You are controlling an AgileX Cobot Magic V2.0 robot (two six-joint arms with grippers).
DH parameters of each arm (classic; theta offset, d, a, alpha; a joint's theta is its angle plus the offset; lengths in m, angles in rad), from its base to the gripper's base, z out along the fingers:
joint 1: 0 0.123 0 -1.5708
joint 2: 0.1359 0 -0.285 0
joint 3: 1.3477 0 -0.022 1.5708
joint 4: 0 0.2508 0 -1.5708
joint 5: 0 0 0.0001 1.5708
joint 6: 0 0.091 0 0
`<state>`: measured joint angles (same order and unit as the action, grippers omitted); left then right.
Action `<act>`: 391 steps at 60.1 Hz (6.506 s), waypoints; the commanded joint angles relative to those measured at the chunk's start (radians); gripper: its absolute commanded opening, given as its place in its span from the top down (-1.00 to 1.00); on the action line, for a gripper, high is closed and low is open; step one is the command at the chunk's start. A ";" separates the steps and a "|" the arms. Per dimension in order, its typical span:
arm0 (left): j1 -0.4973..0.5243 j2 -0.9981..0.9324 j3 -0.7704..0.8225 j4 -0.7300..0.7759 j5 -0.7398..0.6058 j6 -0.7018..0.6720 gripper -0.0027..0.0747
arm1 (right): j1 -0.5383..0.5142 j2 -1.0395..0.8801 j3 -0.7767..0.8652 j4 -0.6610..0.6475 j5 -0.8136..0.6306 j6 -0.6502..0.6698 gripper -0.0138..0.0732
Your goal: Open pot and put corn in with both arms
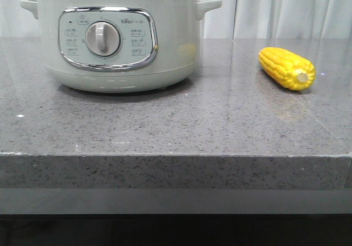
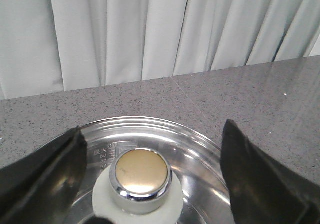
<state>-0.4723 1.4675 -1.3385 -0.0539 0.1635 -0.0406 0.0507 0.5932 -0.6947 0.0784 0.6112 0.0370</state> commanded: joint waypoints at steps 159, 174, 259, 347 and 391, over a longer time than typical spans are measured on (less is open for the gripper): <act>0.144 -0.887 0.374 0.072 0.253 -0.004 0.44 | 0.083 0.383 -0.304 0.024 0.141 -0.020 -0.78; 0.144 -0.982 0.414 0.072 0.265 -0.004 0.44 | 0.124 0.654 -0.510 0.024 0.181 -0.020 -0.78; 0.144 -0.980 0.414 0.072 0.266 -0.004 0.44 | 0.124 1.159 -0.814 0.024 0.303 -0.020 -0.18; 0.144 -0.978 0.414 0.072 0.266 -0.004 0.44 | 0.533 1.084 -1.215 0.086 0.093 -0.132 -0.04; 0.144 -0.978 0.414 0.072 0.266 -0.004 0.44 | 0.532 1.285 -1.216 0.086 0.082 -0.152 -0.04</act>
<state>-0.3303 0.4823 -0.8862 0.0188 0.5716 -0.0392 0.5851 1.9313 -1.8752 0.1590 0.7523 -0.0986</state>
